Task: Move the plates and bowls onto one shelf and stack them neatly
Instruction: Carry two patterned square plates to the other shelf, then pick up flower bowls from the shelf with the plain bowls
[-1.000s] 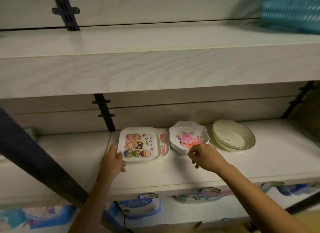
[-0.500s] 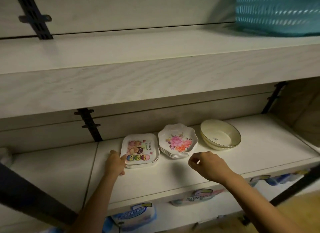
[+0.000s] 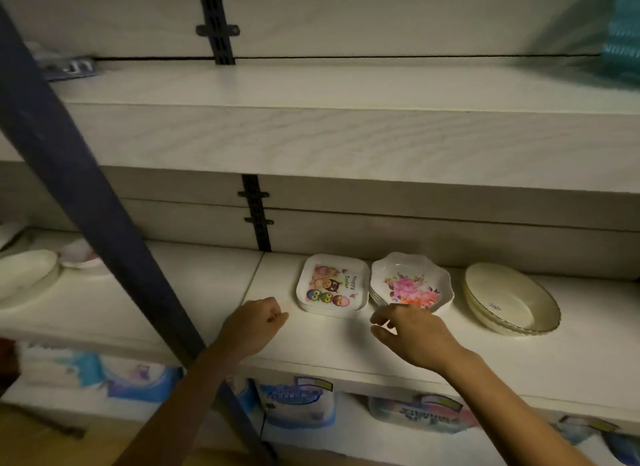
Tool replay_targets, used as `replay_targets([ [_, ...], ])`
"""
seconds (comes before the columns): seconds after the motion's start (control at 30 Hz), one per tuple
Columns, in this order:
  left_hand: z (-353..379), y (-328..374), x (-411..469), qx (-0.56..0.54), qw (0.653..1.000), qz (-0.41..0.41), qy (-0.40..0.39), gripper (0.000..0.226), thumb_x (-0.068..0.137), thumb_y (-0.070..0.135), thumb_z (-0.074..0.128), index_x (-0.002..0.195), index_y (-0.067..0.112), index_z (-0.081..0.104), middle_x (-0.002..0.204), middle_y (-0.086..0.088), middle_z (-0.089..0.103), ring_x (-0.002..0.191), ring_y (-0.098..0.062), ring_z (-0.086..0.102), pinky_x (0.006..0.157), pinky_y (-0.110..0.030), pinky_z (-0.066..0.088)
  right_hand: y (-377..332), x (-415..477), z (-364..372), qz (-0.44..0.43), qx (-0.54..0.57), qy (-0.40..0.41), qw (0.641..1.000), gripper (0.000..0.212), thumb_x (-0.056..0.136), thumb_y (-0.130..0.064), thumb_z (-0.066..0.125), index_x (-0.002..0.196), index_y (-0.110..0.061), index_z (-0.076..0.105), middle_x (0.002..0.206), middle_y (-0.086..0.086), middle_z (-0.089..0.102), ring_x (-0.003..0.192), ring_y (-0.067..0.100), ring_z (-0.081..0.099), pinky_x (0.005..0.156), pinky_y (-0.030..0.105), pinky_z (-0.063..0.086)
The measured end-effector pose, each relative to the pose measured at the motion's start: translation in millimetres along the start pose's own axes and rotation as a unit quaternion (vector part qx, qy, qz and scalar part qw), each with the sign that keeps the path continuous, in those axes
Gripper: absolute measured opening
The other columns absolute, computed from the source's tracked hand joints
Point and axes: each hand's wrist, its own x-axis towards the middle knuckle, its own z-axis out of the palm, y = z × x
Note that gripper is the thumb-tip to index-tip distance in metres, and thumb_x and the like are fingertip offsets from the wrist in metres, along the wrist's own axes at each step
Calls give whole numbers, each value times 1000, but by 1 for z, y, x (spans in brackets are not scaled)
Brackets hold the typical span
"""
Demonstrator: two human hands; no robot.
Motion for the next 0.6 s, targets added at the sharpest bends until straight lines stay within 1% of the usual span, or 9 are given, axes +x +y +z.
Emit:
replay_targets([
  [0.07, -8, -6, -18, -30, 999, -14, 10, 21, 93, 33, 49, 73, 24, 49, 78, -5, 65, 82, -25, 63, 69, -29, 47, -9, 5, 3, -33, -8, -8, 999, 33, 95, -39, 45, 122, -26, 58, 126, -4, 61, 109, 16, 60, 90, 30, 51],
  [0.13, -15, -15, -37, -65, 997, -28, 8, 18, 93, 33, 49, 76, 26, 50, 87, -7, 68, 84, -21, 64, 73, -28, 48, -22, 10, 6, -62, -23, -8, 998, 33, 94, -39, 44, 121, -27, 58, 126, -4, 61, 110, 19, 60, 89, 33, 51],
  [0.17, -18, -21, -46, -81, 996, -35, 7, 19, 93, 33, 49, 74, 28, 49, 86, -5, 67, 82, -18, 63, 71, -26, 46, -29, 11, 8, -75, -27, -6, 997, 32, 94, -40, 44, 121, -28, 58, 126, -3, 61, 111, 20, 59, 89, 34, 51],
  [0.23, -23, -36, -63, -93, 994, -58, 7, 23, 92, 34, 48, 70, 32, 46, 75, 1, 61, 76, -14, 60, 68, -24, 43, -47, 13, 12, -104, -30, -11, 994, 32, 94, -40, 44, 121, -29, 57, 126, -4, 61, 112, 20, 59, 89, 34, 49],
  [0.33, -33, -61, -84, -70, 993, -88, 34, 27, 92, 34, 48, 66, 35, 44, 68, 10, 54, 70, -8, 55, 66, -20, 41, -77, 14, 16, -155, -34, -21, 987, 33, 94, -41, 43, 124, -31, 55, 128, -7, 59, 114, 17, 57, 89, 32, 47],
  [0.4, -43, -79, -100, -59, 991, -104, 68, 22, 92, 34, 49, 70, 34, 46, 75, 8, 57, 75, -10, 56, 75, -24, 46, -99, 15, 17, -185, -32, -13, 982, 34, 95, -41, 42, 125, -31, 54, 129, -7, 59, 114, 14, 56, 88, 31, 46],
  [0.47, -53, -99, -116, -50, 990, -106, 80, 20, 93, 31, 48, 73, 31, 45, 83, 3, 59, 82, -13, 59, 83, -27, 48, -124, 15, 20, -204, -31, -6, 979, 35, 95, -41, 41, 126, -31, 53, 129, -8, 58, 114, 13, 56, 88, 29, 47],
  [0.53, -63, -125, -131, -34, 990, -108, 86, 22, 93, 32, 47, 72, 32, 41, 83, 2, 58, 78, -11, 55, 76, -21, 42, -150, 15, 25, -218, -29, -1, 975, 35, 96, -41, 40, 126, -30, 53, 130, -8, 57, 113, 13, 56, 88, 29, 47],
  [0.6, -73, -149, -144, -26, 989, -113, 96, 19, 93, 33, 47, 76, 26, 46, 84, 0, 60, 73, -9, 54, 68, -16, 37, -176, 14, 30, -227, -28, -4, 974, 33, 96, -41, 40, 124, -31, 54, 128, -8, 58, 112, 13, 57, 86, 28, 46],
])
